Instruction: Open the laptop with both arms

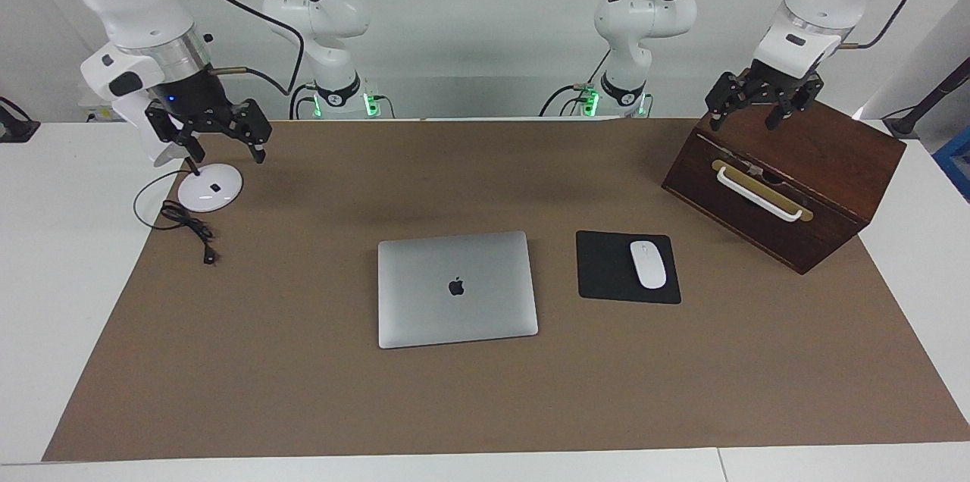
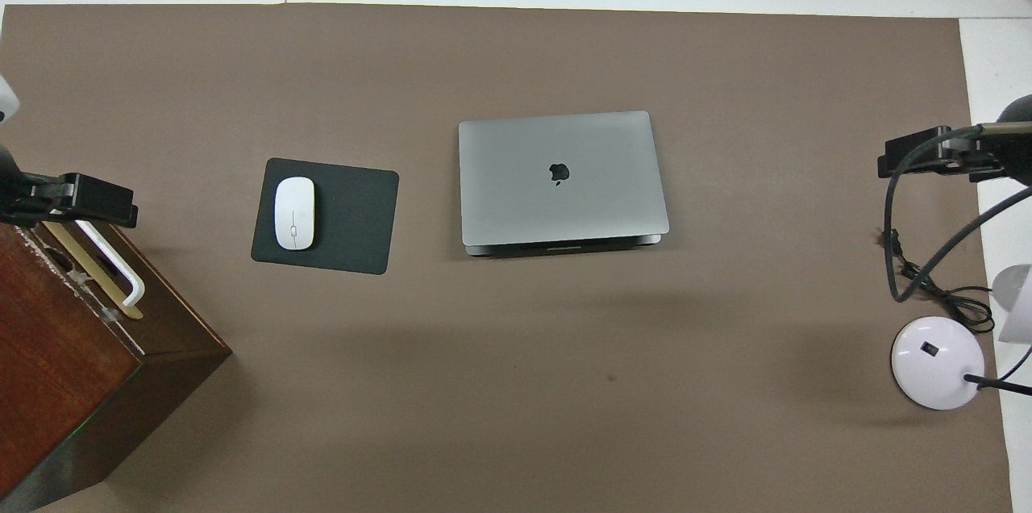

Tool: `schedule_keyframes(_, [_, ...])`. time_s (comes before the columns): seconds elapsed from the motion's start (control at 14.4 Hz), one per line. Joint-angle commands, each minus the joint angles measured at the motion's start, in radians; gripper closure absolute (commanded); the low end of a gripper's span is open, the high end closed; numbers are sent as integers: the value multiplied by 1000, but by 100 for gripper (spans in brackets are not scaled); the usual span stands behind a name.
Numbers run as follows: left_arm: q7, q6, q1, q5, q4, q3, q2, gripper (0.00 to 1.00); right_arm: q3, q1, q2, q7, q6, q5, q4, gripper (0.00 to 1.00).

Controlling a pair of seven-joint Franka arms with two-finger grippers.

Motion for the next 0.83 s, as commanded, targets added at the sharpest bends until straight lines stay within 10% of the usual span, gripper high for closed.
schedule_keyframes(0.0, [-53, 22, 8, 1, -20, -2, -15, 7, 9, -17, -12, -21, 5, 15, -12, 0])
schedule_keyframes(0.14, [-97, 30, 8, 0, -22, -3, -15, 54, 11, -17, -13, -21, 5, 15, -12, 0])
schedule_keyframes(0.35, [-227, 31, 11, -2, -39, -5, -18, 99, 9, -17, -12, -21, 5, 15, -12, 0])
schedule_keyframes(0.76, [-470, 91, 15, -146, -178, -3, -80, 100, 9, -17, -13, -21, 5, 15, -12, 0])
